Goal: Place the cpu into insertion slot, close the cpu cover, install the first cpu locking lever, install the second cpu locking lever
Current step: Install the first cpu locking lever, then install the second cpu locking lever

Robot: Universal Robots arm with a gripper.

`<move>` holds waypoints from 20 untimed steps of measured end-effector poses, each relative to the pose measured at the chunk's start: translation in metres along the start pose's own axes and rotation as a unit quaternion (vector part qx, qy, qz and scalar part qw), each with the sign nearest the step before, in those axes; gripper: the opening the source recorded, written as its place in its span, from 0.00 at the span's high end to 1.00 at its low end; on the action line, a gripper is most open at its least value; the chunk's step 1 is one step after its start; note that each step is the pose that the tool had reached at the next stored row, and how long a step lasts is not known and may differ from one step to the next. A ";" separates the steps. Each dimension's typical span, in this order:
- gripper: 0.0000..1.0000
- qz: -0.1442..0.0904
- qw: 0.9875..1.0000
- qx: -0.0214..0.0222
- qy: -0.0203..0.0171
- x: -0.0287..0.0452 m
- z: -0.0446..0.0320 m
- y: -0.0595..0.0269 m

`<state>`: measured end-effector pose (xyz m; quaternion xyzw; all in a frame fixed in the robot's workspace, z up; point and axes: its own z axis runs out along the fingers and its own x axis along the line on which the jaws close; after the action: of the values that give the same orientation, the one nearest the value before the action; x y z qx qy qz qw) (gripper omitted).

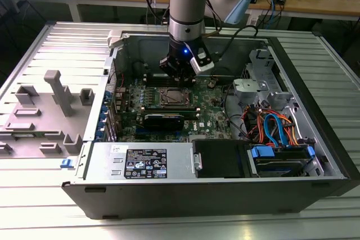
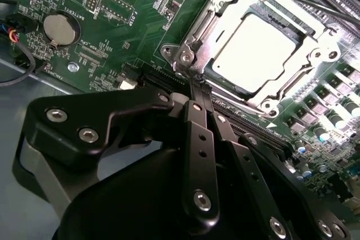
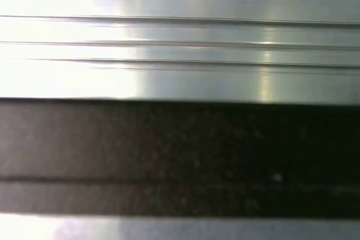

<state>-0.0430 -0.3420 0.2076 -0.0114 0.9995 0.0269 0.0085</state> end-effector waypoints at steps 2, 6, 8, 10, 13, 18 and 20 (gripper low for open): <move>0.89 0.000 1.000 0.001 0.000 0.0000 -0.0002 -0.0012; 0.89 0.000 1.000 0.002 0.000 0.0001 -0.0003 -0.0020; 0.89 0.000 1.000 0.003 0.000 0.0001 -0.0002 -0.0019; 0.89 0.000 1.000 0.004 0.000 0.0001 -0.0002 -0.0019; 0.89 0.000 1.000 0.004 0.000 0.0001 -0.0002 -0.0019; 0.89 0.000 1.000 0.005 0.000 0.0001 -0.0002 -0.0020; 0.89 0.000 1.000 0.005 0.000 0.0001 -0.0002 -0.0028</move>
<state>-0.0431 -0.3449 0.2077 -0.0114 0.9997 0.0222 0.0084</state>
